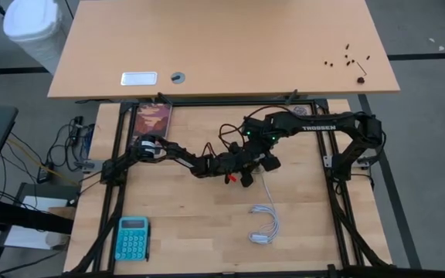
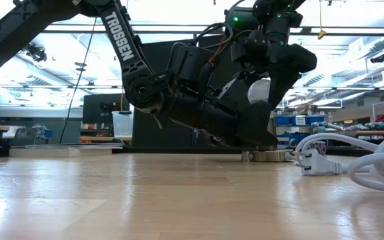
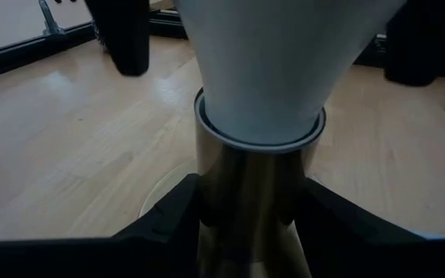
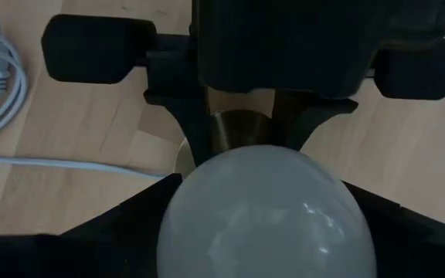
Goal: Screw lightbulb
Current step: Insert the white lightbulb into the lamp
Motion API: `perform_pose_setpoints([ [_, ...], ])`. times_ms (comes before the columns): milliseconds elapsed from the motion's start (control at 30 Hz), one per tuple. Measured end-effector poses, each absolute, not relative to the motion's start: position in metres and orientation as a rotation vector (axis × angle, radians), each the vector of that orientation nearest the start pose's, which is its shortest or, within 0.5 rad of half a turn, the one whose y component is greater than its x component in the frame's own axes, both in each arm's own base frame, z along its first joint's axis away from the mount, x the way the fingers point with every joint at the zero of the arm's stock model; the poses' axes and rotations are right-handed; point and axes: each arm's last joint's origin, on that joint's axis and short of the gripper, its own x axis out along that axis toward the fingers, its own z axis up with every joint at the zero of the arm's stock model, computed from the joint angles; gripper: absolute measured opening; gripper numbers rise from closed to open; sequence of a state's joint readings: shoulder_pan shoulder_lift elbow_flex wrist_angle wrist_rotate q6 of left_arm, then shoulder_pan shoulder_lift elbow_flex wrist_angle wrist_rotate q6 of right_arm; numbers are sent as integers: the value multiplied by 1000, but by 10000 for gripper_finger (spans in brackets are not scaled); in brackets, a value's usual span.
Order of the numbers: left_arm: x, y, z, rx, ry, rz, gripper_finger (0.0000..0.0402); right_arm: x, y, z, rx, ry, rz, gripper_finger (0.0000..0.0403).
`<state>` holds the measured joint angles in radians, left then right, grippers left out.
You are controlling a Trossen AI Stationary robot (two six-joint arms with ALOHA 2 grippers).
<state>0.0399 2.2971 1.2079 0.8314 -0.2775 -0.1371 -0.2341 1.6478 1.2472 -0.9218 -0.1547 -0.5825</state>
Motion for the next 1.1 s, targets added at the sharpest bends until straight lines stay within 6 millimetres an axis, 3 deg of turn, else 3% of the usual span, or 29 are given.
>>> perform_pose_setpoints([
  [633, 454, 26, 87, -105, 235, 332, 178, 308, -65, 232, -305, 1244, 355, 307],
  [900, 454, 26, 87, -104, 236, 332, 178, 310, -66, 224, -109, 1309, 198, 307],
  [1100, 454, 26, 87, -104, 235, 342, 182, 309, -65, 226, -56, 1318, 147, 310],
])
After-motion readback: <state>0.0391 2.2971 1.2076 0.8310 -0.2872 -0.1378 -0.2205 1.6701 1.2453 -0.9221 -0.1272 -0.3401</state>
